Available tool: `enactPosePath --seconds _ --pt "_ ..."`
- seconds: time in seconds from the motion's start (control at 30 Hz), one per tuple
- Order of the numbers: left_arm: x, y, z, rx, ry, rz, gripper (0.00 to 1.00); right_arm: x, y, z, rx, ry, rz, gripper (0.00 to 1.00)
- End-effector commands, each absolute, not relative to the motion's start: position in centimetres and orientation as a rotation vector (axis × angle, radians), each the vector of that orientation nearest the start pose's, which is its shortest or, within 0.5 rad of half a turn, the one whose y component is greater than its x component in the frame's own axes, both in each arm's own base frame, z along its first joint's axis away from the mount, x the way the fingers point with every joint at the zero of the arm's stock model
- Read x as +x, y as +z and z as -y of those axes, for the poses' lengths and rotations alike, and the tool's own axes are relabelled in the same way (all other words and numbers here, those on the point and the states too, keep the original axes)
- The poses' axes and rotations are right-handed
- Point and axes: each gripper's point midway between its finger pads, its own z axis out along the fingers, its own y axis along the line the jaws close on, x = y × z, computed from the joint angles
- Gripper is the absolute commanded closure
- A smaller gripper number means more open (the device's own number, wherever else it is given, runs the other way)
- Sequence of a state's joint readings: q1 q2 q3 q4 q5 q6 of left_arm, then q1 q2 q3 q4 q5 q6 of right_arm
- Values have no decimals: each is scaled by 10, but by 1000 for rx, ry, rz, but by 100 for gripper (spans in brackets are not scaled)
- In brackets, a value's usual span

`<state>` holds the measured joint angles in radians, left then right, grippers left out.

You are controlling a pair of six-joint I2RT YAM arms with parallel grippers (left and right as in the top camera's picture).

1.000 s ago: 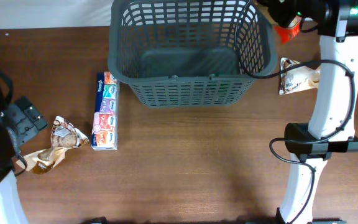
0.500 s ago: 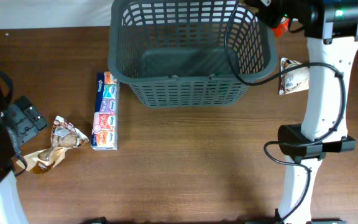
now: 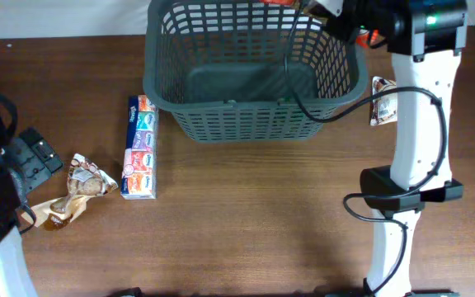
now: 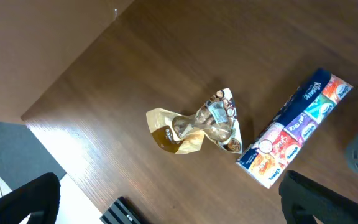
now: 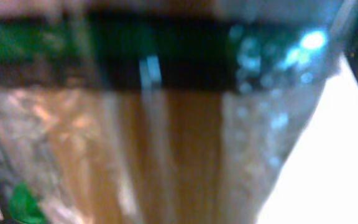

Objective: Pack container
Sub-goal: 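Carry the pasta package with the right gripper over the gray basket, then lower the pasta package into the basket and open the right gripper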

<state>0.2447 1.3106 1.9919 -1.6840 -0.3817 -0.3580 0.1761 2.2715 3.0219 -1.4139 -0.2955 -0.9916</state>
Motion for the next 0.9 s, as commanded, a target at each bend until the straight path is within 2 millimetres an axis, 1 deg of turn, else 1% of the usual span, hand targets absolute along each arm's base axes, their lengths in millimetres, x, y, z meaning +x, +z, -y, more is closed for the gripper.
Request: enactPosePath --seconds 0.0,0.07,0.17,0.27,0.3,0.5,0.67,0.87 --pt "205 376 -119 -874 450 -2359 1 477 409 -174 -1361 -67 -1631 96" --pt "205 376 -119 -874 450 -2359 1 473 409 -183 -1378 -55 -1617 96" --pt "205 376 -119 -874 450 -2359 1 470 406 -192 -1396 -41 -1612 96" --pt "205 376 -119 -874 450 -2359 1 473 395 -194 -1413 -24 -1640 96" --pt "205 376 -119 -874 450 -2359 1 475 383 -194 -1427 -8 -1670 96" --pt "205 376 -119 -874 450 -2359 1 489 327 -194 -1502 27 -1789 96" --pt "205 376 -119 -874 450 -2359 1 501 288 -197 -1530 60 -1844 96" --pt "205 376 -119 -874 450 -2359 1 510 265 -198 -1538 59 -1870 96"
